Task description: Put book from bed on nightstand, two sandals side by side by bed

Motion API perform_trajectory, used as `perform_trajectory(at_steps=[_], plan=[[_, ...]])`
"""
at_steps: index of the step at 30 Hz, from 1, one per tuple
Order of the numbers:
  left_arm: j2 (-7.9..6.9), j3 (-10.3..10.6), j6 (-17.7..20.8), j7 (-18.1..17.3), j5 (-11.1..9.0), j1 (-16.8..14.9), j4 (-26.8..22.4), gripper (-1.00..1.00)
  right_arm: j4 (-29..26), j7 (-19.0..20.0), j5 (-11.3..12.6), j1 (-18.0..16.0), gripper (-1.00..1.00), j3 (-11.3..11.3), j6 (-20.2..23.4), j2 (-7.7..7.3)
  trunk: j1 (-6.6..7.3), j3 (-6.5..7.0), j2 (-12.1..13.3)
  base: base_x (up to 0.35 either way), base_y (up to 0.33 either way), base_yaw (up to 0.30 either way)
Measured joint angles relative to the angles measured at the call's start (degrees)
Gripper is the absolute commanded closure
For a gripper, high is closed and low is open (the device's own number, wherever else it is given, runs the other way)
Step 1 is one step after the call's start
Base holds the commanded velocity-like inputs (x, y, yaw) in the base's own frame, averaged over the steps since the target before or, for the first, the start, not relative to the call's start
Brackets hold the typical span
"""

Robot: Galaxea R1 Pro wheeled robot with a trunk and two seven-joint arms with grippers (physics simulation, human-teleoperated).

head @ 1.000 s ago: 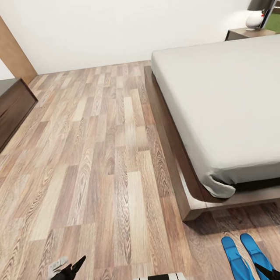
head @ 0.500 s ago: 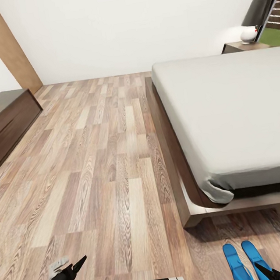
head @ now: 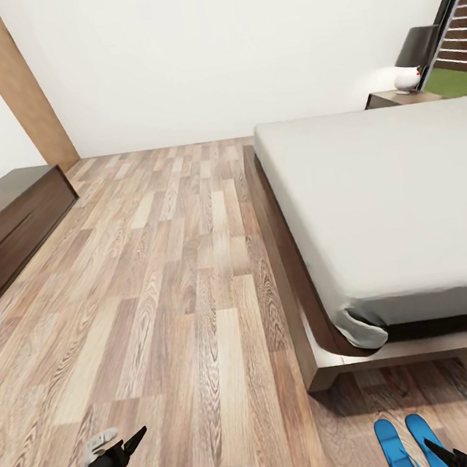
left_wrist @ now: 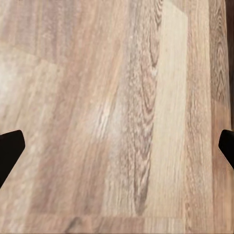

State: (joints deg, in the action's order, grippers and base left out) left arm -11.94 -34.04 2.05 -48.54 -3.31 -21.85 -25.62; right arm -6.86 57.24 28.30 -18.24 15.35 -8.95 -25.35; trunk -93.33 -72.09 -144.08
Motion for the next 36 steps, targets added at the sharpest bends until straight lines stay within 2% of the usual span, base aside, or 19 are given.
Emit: perform_trajectory(at_steps=[9,11,13,18,21,23,28,36], plan=[[1.01,0.0,-1.5,2.9,3.1,0.0,0.0,-1.00,0.0,-0.3,0.0,0.0,-1.00,0.0,0.0,0.36,0.23,2.00,0.1,0.000,0.000,0.000],[1.29,0.0,-2.0,4.3,3.5,0.0,0.5,-1.00,0.0,-2.0,0.0,0.0,-1.00,-0.1,0.0,0.38,0.28,2.44,0.1,0.000,0.000,0.000],[1.77,0.1,-2.9,6.4,3.9,0.0,2.7,-1.00,0.0,-5.9,0.0,0.0,-1.00,-0.1,-0.1,0.41,0.33,2.88,0.2,0.000,0.000,0.000],[2.19,0.1,-5.9,8.5,4.9,0.0,6.3,-1.00,0.1,-11.0,0.0,0.0,-1.00,-0.3,-0.2,0.68,0.46,3.99,0.2,0.000,0.000,0.000],[2.37,0.2,-8.3,9.3,5.7,0.0,9.0,-1.00,0.1,-12.6,0.0,0.0,-1.00,-0.4,-0.2,1.76,0.54,4.65,0.3,0.000,0.000,0.000],[3.17,0.3,-9.1,10.4,6.4,0.0,10.7,-1.00,0.1,-13.1,0.0,0.0,-1.00,-0.4,-0.2,3.26,0.59,5.10,0.3,0.000,0.000,0.000],[4.98,0.2,-9.6,12.6,7.6,0.0,11.6,-1.00,0.1,-13.3,0.0,0.0,-1.00,-0.4,-0.2,5.01,0.72,6.21,0.4,0.000,0.000,0.000],[5.57,0.2,-9.8,13.7,8.2,0.0,11.9,-1.00,0.1,-13.4,-0.2,0.0,-1.00,-0.3,-0.2,5.46,0.93,7.98,0.5,0.000,0.000,0.000]])
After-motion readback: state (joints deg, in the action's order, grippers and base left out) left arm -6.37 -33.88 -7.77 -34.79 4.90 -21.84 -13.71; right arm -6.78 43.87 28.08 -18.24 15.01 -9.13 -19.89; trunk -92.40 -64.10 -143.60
